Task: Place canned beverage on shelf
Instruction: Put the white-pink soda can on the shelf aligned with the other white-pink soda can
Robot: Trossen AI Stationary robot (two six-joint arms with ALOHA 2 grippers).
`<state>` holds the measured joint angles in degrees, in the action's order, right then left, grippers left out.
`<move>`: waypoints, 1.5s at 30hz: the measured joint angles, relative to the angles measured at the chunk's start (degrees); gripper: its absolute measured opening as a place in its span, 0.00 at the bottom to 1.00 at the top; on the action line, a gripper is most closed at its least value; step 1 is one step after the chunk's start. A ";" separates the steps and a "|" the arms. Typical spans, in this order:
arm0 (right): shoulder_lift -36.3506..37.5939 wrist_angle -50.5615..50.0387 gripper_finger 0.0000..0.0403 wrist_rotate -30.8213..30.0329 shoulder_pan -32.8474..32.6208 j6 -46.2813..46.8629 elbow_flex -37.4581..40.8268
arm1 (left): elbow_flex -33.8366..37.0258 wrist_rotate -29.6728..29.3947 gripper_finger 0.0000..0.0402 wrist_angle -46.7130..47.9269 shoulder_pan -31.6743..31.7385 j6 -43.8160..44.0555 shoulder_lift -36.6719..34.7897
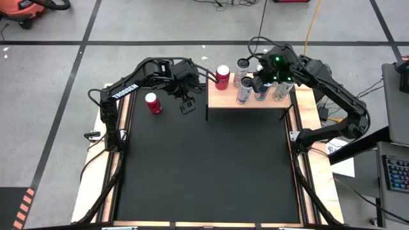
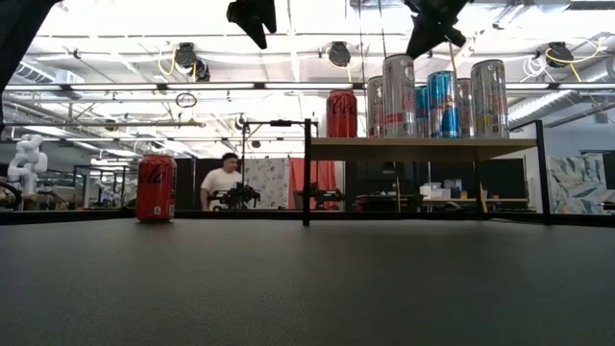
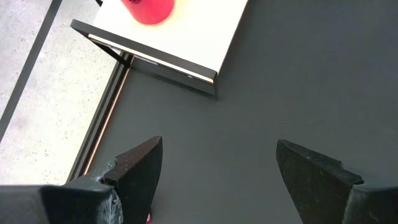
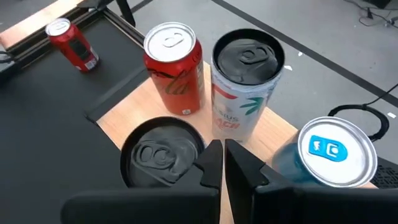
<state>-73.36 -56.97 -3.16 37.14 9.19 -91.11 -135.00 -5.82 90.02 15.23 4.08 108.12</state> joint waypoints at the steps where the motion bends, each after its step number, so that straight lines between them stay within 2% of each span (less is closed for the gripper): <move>1: 0.01 0.08 0.00 0.02 -0.01 0.00 0.00 | 0.00 0.00 0.77 0.00 0.01 -0.01 0.00; 7: -0.28 -1.57 0.00 -0.18 0.03 0.14 -0.02 | 0.00 0.00 0.77 0.00 0.01 0.00 0.00; 11: -1.61 -2.40 0.00 -2.64 0.02 0.17 0.00 | 0.00 0.00 0.77 0.00 -0.01 0.11 0.00; 20: -2.41 -3.95 0.00 -2.53 -0.10 0.53 0.00 | 0.00 0.00 0.77 0.00 -0.01 0.02 0.00; 31: -2.34 -4.77 0.00 0.44 -2.21 1.35 0.00 | 0.00 0.00 0.77 0.00 -0.01 0.02 0.00; 45: -2.08 -5.46 0.00 -0.02 -3.86 2.78 0.00 | 0.00 0.00 0.77 0.00 -0.01 0.09 0.00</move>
<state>-75.44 -62.43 -3.18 33.28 11.97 -91.11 -135.00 -5.82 90.02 15.22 4.16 108.12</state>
